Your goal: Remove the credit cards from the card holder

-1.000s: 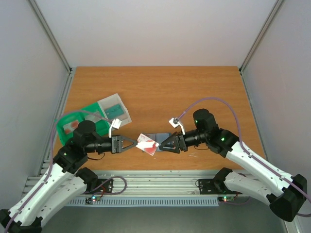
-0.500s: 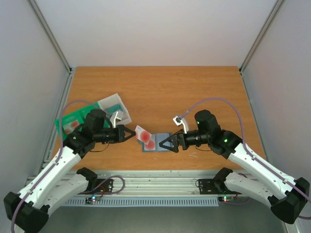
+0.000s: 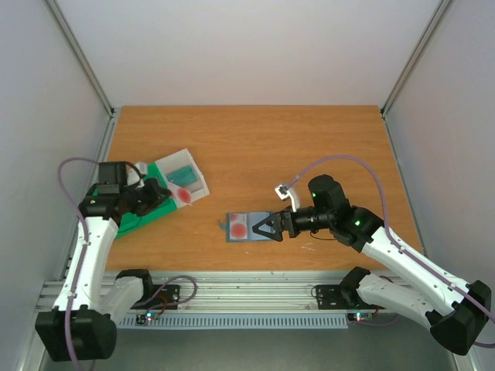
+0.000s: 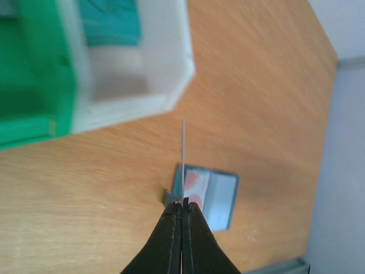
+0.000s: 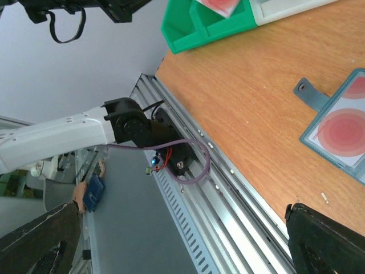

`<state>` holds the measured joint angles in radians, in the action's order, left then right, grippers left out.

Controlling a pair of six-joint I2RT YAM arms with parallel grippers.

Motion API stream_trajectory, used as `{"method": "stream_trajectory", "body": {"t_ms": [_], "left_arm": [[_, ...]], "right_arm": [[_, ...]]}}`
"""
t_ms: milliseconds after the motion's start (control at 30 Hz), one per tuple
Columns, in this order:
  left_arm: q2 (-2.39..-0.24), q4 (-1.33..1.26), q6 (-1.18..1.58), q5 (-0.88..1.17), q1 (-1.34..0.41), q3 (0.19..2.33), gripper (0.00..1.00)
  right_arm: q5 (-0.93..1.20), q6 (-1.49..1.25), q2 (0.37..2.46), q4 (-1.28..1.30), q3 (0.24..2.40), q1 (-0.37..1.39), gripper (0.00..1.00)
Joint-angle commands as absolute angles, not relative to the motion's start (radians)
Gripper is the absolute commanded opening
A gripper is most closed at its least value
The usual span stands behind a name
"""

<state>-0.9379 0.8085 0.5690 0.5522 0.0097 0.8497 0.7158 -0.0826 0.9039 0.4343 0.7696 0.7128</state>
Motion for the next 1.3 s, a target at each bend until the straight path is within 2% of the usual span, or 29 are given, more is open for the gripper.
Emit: {"method": "stream_trajectory", "body": {"t_ms": [0,200,333,567,633,933,1267], "left_arm": [[-0.934,0.931,0.474,0.552,0.18,0.931,0.0],[-0.962,1.027,0.35,0.486,0.425,1.003,0.0],[-1.005,1.029,0.336,0.388,0.465,1.036,0.01],[-1.003,0.89,0.363,0.298,0.578,0.946,0.01],[-1.028,0.853,0.346,0.332,0.609,0.924,0.0],[-1.078,0.665,0.308,0.316,0.627,0.905,0.0],[-1.182,0.698,0.274,0.291,0.627,0.959,0.0]], "right_arm": [[0.712,-0.083,0.906,0.431,0.787,0.717,0.98],[0.719,-0.112,0.911,0.372,0.796,0.717,0.98],[0.697,-0.108,0.917,0.386,0.804,0.717,0.98],[0.662,-0.108,0.951,0.463,0.841,0.716,0.99],[0.636,-0.1,0.966,0.491,0.854,0.716,0.98],[0.635,-0.1,0.989,0.527,0.889,0.713,0.99],[0.648,-0.127,1.021,0.534,0.925,0.711,0.99]]}}
